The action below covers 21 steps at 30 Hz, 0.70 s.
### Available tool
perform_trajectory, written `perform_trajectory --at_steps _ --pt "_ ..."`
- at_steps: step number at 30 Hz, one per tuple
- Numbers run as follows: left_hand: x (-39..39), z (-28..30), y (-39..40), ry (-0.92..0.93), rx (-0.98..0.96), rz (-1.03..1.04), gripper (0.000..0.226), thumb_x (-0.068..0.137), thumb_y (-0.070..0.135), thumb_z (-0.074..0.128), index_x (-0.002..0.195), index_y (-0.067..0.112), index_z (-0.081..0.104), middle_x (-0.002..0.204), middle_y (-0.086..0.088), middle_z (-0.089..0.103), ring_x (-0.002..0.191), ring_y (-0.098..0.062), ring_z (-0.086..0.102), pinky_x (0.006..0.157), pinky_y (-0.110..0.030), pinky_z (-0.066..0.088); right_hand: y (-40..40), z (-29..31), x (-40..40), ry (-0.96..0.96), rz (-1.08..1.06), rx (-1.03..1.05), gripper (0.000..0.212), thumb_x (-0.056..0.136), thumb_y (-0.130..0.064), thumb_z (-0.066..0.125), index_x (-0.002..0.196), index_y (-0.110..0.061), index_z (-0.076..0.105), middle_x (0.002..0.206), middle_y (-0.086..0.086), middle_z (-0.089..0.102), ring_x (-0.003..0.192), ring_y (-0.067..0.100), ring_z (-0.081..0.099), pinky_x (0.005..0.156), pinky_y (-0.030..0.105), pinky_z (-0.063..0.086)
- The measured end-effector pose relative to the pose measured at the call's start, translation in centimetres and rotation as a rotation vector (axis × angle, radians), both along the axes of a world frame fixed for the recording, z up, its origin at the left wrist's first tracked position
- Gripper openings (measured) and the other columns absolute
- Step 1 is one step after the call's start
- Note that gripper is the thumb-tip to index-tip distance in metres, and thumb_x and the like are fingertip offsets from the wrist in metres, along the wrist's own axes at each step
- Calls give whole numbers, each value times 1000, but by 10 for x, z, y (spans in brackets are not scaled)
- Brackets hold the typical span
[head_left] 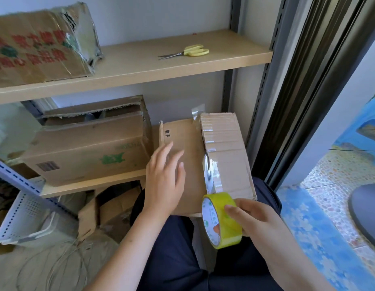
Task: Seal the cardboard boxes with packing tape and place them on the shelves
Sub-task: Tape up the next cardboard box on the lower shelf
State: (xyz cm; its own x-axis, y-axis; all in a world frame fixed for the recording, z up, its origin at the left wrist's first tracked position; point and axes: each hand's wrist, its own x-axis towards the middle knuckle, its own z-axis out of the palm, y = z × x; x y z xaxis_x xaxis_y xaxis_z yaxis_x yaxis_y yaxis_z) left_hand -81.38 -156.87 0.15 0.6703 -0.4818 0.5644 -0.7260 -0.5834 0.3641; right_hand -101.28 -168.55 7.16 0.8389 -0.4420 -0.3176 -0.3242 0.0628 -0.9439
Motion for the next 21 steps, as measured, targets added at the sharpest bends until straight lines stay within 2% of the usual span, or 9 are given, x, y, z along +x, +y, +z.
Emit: perform_trajectory --at_steps 2,5,8,10,12,16,18,19,21 --pt "24 30 -20 18 -29 6 44 102 36 36 136 18 56 146 1 48 138 -20 40 111 -43 36 -1 3 1 -16 52 71 19 97 -14 57 95 -2 72 84 10 77 84 20 75 83 36 56" --pt "56 58 -56 95 92 -11 55 102 50 25 142 19 47 145 0 50 136 -21 42 113 -41 32 1 0 3 -5 55 85 17 97 -15 58 96 -3 70 85 14 76 86 27 75 87 48 57" --pt "77 58 -79 160 221 -39 71 94 65 13 125 21 59 125 2 64 121 -22 54 107 -41 30 1 -3 7 -2 6 54 19 96 -22 60 93 -7 71 79 12 76 82 26 75 86 52 57" --pt "82 49 -83 77 269 -22 61 95 66 23 110 22 62 110 6 67 108 -20 58 96 -39 35 0 -5 12 -6 -31 36 19 95 -24 60 91 -9 72 75 9 76 78 22 75 86 52 57" --pt "83 44 -84 24 236 5 49 96 64 37 104 23 63 106 8 67 101 -18 59 88 -38 37 2 -7 17 0 -51 29 19 95 -24 61 90 -10 72 73 8 75 75 21 75 85 52 57" --pt "83 49 -94 92 126 109 47 97 63 39 92 25 67 97 8 70 93 -16 63 84 -35 40 6 -13 26 19 -23 -13 23 95 -29 61 89 -9 69 74 7 76 77 21 75 83 50 57" --pt "87 50 -101 122 115 144 46 96 63 42 102 26 69 103 8 72 97 -16 65 87 -33 41 6 -14 29 31 -23 -112 26 95 -35 60 86 -13 70 73 6 75 75 20 73 78 45 57" --pt "89 51 -103 144 114 148 49 95 64 44 118 26 65 111 8 71 104 -16 65 91 -33 42 5 -14 30 38 -33 -158 26 94 -37 60 85 -15 70 73 5 75 74 17 73 76 42 57" --pt "93 52 -107 202 126 125 66 95 63 45 148 24 41 122 7 67 113 -17 63 99 -35 43 3 -12 30 31 -40 -208 26 94 -38 61 83 -17 70 71 2 75 70 13 72 72 38 57"
